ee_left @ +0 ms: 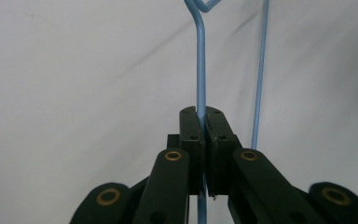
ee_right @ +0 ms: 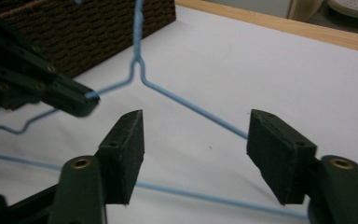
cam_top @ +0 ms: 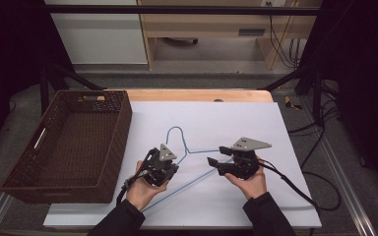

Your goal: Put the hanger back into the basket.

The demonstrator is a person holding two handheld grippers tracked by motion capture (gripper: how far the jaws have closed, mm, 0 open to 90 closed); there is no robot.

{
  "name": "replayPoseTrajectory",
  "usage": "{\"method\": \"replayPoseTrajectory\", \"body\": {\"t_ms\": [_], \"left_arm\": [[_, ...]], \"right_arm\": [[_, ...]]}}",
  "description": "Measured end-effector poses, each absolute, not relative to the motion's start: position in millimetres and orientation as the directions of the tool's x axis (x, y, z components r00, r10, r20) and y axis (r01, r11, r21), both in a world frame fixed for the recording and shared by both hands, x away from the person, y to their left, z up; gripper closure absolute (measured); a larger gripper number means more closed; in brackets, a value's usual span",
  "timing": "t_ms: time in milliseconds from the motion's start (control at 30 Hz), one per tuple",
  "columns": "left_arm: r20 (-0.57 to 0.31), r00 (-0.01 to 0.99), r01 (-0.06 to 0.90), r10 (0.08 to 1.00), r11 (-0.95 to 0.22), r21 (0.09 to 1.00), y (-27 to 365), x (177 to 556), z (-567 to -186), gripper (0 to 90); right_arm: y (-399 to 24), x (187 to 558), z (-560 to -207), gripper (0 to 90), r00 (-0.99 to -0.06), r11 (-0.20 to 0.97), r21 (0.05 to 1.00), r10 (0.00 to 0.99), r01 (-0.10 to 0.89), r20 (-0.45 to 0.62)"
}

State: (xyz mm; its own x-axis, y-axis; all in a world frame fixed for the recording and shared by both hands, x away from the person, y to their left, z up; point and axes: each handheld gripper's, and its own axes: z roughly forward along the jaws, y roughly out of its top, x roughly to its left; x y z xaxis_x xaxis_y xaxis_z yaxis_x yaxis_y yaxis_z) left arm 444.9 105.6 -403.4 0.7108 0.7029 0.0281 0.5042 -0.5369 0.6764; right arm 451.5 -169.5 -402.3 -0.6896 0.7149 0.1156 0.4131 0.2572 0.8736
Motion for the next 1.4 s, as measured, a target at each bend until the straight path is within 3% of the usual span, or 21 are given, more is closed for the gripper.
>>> {"method": "replayPoseTrajectory", "body": {"t_ms": [200,733,1400], "left_arm": [[0.034,0.706,0.492,0.707,-0.525,0.695,110.8,444.3,-395.5,87.3],[0.062,0.691,0.445,0.720,-0.491,0.749,125.9,444.0,-352.8,87.3],[0.097,0.686,0.400,0.721,-0.485,0.778,159.9,456.1,-296.6,87.3]], "right_arm": [[-199.6,441.6,-408.7,21.5,-0.661,0.246,0.881,0.744,0.403,0.094],[-238.4,423.6,-413.6,2.5,-0.639,0.226,0.904,0.766,0.364,0.066],[-256.0,412.7,-421.2,0.8,-0.620,0.232,0.894,0.782,0.383,0.063]]}}
